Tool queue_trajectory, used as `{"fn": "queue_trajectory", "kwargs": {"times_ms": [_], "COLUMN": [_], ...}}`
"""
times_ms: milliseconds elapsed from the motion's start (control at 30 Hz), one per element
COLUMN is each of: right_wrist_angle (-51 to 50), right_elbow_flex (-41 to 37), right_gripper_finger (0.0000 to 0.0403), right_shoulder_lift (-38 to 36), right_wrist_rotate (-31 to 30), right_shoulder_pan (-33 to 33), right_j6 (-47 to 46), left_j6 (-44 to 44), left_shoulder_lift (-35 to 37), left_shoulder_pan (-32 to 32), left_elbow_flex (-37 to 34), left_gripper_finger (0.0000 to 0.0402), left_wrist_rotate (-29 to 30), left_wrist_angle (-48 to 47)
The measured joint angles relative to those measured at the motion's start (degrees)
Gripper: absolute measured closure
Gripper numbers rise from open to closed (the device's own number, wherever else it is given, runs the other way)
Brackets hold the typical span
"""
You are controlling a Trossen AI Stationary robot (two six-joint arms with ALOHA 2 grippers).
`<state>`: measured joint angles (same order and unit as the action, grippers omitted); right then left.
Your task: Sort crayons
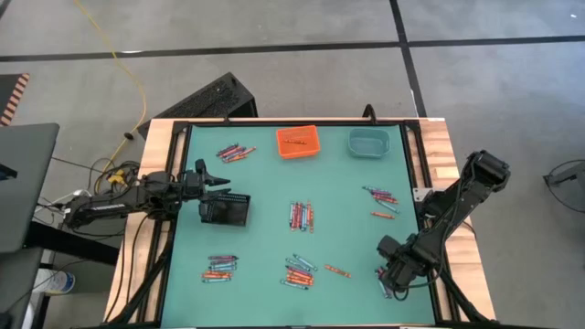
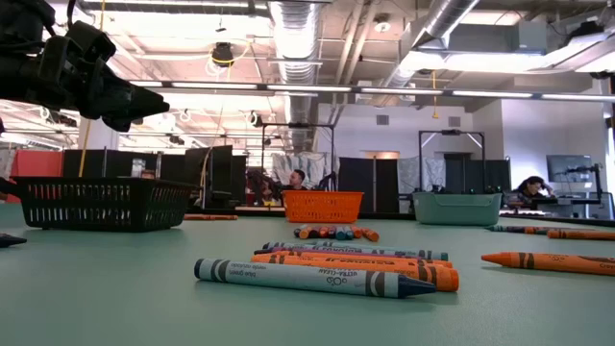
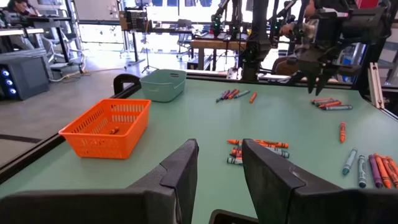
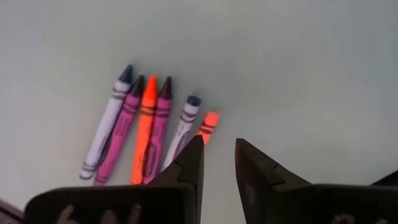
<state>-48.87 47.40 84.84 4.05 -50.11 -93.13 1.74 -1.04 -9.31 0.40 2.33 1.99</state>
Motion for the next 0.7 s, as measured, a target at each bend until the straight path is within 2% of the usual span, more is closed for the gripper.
{"fn": "queue_trajectory", "kwargs": {"times_ms": [200,433,700], "right_wrist_angle": [2.3,11.9,12.7], "right_elbow_flex": [0.0,0.1,0.1], "right_gripper_finger": [0.0317,0.0317,0.0317], "right_shoulder_lift": [0.0,0.0,0.0], "right_wrist_rotate": [-0.6,-5.7,-5.7], "right_shoulder_pan": [0.0,0.4,3.1], "right_j6": [2.4,11.7,11.7], "left_j6": [0.0,0.0,0.0], "left_shoulder_lift": [0.0,0.0,0.0], "left_shoulder_pan": [0.0,0.0,0.0], "left_elbow_flex": [0.0,0.0,0.0], "left_gripper_finger": [0.0286,0.0286,0.0286], "left_wrist_rotate": [0.0,0.0,0.0], "left_wrist_angle": [0.0,0.0,0.0]}}
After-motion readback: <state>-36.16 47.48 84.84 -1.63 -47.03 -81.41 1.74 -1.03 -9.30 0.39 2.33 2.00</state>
